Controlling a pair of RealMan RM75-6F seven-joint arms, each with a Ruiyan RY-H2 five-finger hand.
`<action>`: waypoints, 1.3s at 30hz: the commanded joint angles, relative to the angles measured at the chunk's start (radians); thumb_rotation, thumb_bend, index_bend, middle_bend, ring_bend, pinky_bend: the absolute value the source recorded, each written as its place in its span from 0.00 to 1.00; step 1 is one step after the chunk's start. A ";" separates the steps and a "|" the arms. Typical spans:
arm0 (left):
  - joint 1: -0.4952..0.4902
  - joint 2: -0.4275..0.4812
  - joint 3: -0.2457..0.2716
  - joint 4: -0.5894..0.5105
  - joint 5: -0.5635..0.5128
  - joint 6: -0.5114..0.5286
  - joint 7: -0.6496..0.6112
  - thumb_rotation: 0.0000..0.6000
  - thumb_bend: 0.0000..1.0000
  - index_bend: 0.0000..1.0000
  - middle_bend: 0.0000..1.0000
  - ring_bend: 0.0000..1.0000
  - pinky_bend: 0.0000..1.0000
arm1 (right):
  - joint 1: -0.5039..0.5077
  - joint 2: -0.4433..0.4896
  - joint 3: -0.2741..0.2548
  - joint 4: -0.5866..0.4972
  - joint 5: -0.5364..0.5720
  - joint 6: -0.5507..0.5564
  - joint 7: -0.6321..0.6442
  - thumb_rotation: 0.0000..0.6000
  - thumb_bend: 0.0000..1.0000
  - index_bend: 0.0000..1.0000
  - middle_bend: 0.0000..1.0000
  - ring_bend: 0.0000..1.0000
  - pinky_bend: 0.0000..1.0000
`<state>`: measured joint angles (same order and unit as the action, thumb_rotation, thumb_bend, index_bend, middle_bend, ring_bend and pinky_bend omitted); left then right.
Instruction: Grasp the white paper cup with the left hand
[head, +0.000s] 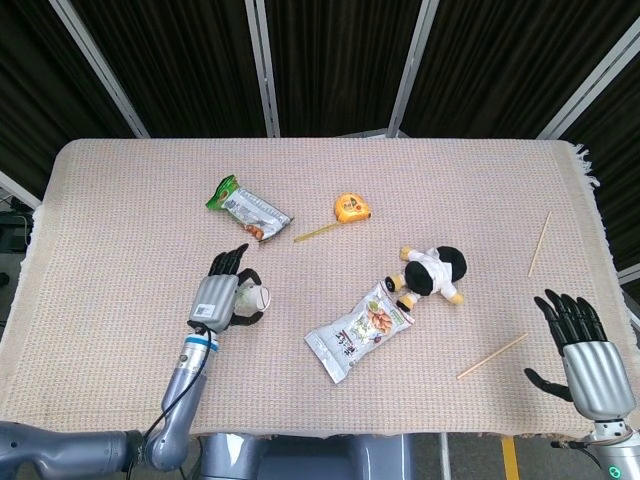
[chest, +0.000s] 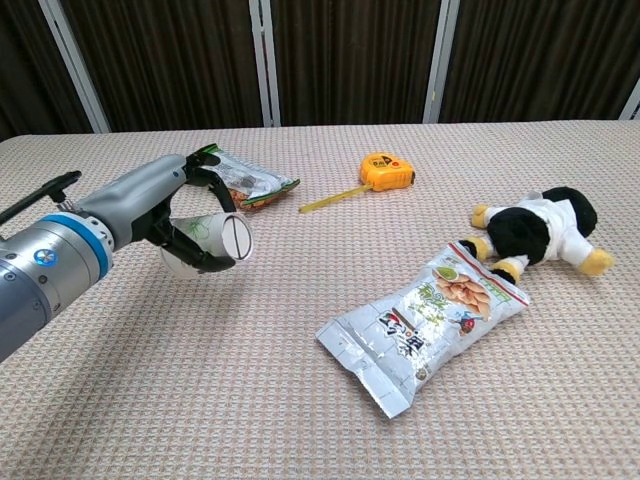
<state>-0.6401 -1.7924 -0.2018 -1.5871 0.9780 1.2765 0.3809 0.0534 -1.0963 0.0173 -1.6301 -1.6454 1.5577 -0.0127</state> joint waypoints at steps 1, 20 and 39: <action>0.057 0.001 0.001 0.056 0.133 -0.052 -0.249 1.00 0.13 0.48 0.00 0.00 0.00 | 0.001 -0.001 -0.001 0.000 -0.002 -0.002 -0.005 1.00 0.03 0.04 0.00 0.00 0.00; 0.117 0.055 0.039 0.213 0.188 -0.197 -0.574 1.00 0.13 0.46 0.00 0.00 0.00 | 0.005 -0.016 -0.004 0.000 0.002 -0.017 -0.047 1.00 0.03 0.04 0.00 0.00 0.00; 0.228 0.226 0.114 0.156 0.346 -0.062 -0.618 1.00 0.13 0.00 0.00 0.00 0.00 | 0.006 -0.023 -0.003 0.001 0.003 -0.019 -0.060 1.00 0.03 0.04 0.00 0.00 0.00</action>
<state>-0.4407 -1.6008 -0.1021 -1.4098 1.2831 1.1573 -0.2509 0.0596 -1.1186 0.0138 -1.6293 -1.6429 1.5380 -0.0735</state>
